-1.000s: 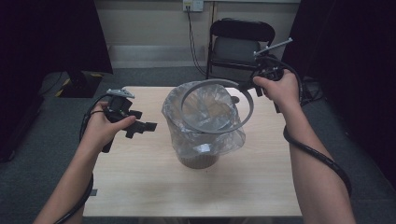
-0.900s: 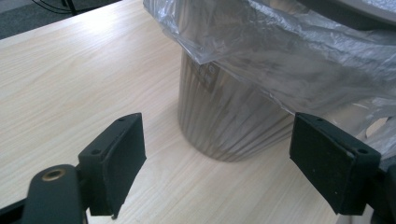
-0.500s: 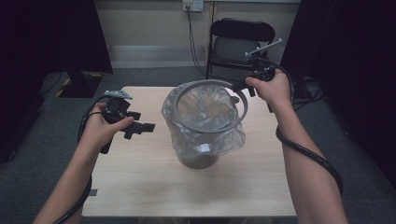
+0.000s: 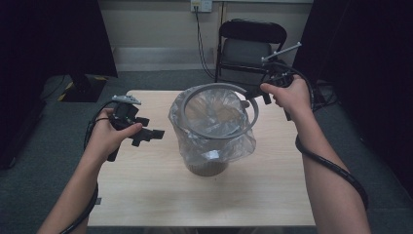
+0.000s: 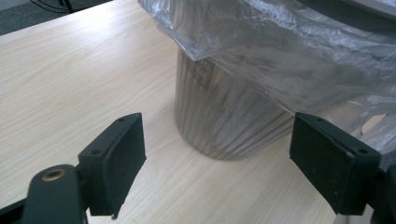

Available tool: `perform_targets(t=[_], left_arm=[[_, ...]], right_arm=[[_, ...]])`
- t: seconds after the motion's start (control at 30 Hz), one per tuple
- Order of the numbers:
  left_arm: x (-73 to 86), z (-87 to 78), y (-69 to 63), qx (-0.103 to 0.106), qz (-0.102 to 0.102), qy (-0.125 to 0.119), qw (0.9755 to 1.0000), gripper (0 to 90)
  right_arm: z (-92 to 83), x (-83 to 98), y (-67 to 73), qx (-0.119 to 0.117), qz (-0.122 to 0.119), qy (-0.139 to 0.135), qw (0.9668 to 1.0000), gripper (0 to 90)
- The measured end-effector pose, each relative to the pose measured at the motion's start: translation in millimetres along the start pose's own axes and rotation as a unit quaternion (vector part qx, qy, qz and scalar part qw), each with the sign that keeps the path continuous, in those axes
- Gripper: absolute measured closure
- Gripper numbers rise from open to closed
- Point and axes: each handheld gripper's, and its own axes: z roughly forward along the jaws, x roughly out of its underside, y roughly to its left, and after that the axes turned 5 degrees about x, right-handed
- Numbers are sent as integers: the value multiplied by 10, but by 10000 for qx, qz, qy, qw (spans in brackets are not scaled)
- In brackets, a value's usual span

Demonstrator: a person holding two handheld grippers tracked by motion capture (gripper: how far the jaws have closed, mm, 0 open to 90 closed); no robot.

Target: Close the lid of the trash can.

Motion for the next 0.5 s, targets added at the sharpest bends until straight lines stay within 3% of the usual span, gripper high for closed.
perform_targets(t=[0.2,0.37,0.5], left_arm=[[-15,20,-1,29,32,-18,10000,179],[6,28,8,32,-12,-5,10000,179],[7,12,17,4,-13,-20,10000,179]], right_arm=[[24,46,-40,-106,123,68,9998,745],[63,10,2,-207,134,88,9997,816],[87,-40,58,-114,77,114,9998,829]])
